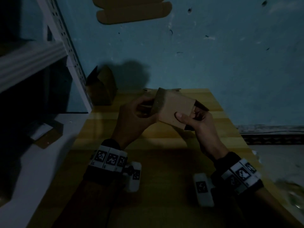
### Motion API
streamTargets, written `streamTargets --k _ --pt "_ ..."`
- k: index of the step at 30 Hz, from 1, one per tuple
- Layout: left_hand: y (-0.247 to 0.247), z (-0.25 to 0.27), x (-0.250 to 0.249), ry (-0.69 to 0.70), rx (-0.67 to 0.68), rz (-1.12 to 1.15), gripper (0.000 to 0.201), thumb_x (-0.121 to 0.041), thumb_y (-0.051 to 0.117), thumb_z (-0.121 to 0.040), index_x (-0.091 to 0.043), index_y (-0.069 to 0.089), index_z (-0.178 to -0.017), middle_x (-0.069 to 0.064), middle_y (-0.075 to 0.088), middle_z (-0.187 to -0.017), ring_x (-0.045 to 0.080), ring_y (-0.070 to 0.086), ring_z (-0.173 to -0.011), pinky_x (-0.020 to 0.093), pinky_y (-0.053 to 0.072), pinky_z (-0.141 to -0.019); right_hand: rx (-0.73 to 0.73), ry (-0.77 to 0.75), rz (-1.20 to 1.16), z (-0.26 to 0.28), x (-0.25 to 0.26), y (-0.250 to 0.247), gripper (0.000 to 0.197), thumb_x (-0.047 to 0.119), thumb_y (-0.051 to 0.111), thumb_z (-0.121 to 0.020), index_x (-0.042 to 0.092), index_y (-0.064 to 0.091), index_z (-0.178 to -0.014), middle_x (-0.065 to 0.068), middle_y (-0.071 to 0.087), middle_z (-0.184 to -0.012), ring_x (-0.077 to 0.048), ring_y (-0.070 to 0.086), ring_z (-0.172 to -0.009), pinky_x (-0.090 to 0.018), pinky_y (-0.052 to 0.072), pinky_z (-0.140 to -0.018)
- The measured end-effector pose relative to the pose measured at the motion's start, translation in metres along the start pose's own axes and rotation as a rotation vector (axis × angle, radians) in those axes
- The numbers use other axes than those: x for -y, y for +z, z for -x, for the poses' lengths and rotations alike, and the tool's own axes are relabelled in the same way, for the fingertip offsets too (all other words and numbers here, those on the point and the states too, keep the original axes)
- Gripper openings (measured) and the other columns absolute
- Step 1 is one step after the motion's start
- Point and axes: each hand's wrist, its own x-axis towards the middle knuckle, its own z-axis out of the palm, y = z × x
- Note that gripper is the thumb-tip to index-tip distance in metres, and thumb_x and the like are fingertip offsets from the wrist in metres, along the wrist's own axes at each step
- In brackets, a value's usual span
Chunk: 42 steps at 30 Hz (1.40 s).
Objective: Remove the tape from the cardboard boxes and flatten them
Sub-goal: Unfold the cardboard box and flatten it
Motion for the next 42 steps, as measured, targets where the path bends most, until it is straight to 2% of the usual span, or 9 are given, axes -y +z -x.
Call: streamTargets --k 4,7,10,13,17,26,35,39,42 --pt "-0.001 -0.001 0.001 0.002 -0.012 -0.012 0.041 -0.014 0.082 -0.079 -0.033 0.064 -0.11 -0.018 0.068 -0.1 -0.001 0.068 -0.09 0.014 0.054 -0.074 0.028 0.0 -0.022 0.0 0.0 -0.001 0.042 0.024 0.075 -0.078 0.02 0.066 -0.119 0.006 0.076 -0.105 -0.01 0.072 -0.097 -0.019 0.055 -0.069" --pt "0.002 0.0 0.004 0.006 -0.044 -0.059 0.039 -0.015 0.083 -0.077 -0.029 0.065 -0.108 -0.018 0.067 -0.096 -0.003 0.067 -0.085 0.013 0.053 -0.072 0.038 0.009 -0.015 0.0 -0.003 -0.002 0.048 0.025 0.077 -0.077 0.014 0.065 -0.123 0.007 0.075 -0.101 -0.014 0.072 -0.099 -0.022 0.056 -0.07" --pt "0.005 0.001 0.004 0.008 -0.072 -0.072 0.038 -0.017 0.086 -0.074 -0.021 0.067 -0.107 -0.016 0.068 -0.094 -0.001 0.068 -0.084 0.015 0.054 -0.07 0.043 -0.001 -0.007 0.0 -0.005 -0.003 0.05 0.023 0.078 -0.08 0.013 0.064 -0.127 0.003 0.074 -0.106 -0.019 0.071 -0.104 -0.025 0.056 -0.072" --pt "0.006 0.001 0.0 0.005 -0.08 -0.086 0.04 -0.02 0.087 -0.072 -0.021 0.066 -0.106 -0.017 0.067 -0.094 -0.003 0.067 -0.084 0.013 0.053 -0.067 0.058 -0.024 -0.002 0.001 -0.004 -0.004 0.047 0.018 0.078 -0.082 0.013 0.065 -0.127 -0.005 0.075 -0.114 -0.022 0.071 -0.107 -0.029 0.058 -0.075" --pt "0.008 0.002 -0.002 -0.004 -0.093 -0.136 0.046 -0.026 0.088 -0.071 -0.022 0.063 -0.109 -0.016 0.066 -0.097 -0.005 0.064 -0.088 0.012 0.053 -0.066 0.056 -0.055 0.023 0.003 -0.004 -0.003 0.048 0.02 0.08 -0.077 0.01 0.068 -0.123 -0.003 0.077 -0.109 -0.02 0.073 -0.103 -0.026 0.056 -0.074" --pt "0.009 0.001 0.003 -0.02 -0.102 -0.132 0.037 -0.015 0.088 -0.068 -0.013 0.066 -0.097 -0.012 0.068 -0.088 0.0 0.066 -0.081 0.017 0.055 -0.066 0.053 -0.064 0.034 0.002 -0.007 -0.003 0.05 0.017 0.08 -0.078 0.008 0.066 -0.125 -0.003 0.076 -0.11 -0.018 0.072 -0.102 -0.022 0.056 -0.072" --pt "0.01 0.002 0.001 -0.057 -0.096 -0.171 0.036 -0.016 0.086 -0.066 -0.02 0.064 -0.095 -0.014 0.066 -0.087 -0.001 0.066 -0.08 0.015 0.052 -0.066 0.05 -0.052 0.052 0.004 -0.008 -0.001 0.056 0.023 0.081 -0.076 0.01 0.064 -0.128 -0.005 0.074 -0.113 -0.021 0.072 -0.104 -0.028 0.058 -0.072" --pt "0.012 0.001 0.0 -0.076 -0.099 -0.221 0.037 -0.016 0.087 -0.064 -0.018 0.065 -0.094 -0.013 0.065 -0.086 0.001 0.065 -0.079 0.017 0.053 -0.065 0.047 -0.069 0.053 0.005 -0.007 0.001 0.059 0.022 0.081 -0.074 0.007 0.063 -0.128 -0.003 0.075 -0.109 -0.018 0.072 -0.1 -0.021 0.056 -0.066" --pt "0.013 0.001 -0.002 -0.097 -0.094 -0.239 0.037 -0.014 0.086 -0.063 -0.028 0.061 -0.088 -0.018 0.063 -0.083 -0.005 0.063 -0.076 0.012 0.05 -0.063 0.047 -0.071 0.053 0.006 -0.006 0.003 0.059 0.024 0.081 -0.072 0.009 0.064 -0.127 -0.002 0.075 -0.11 -0.017 0.072 -0.101 -0.021 0.056 -0.067"
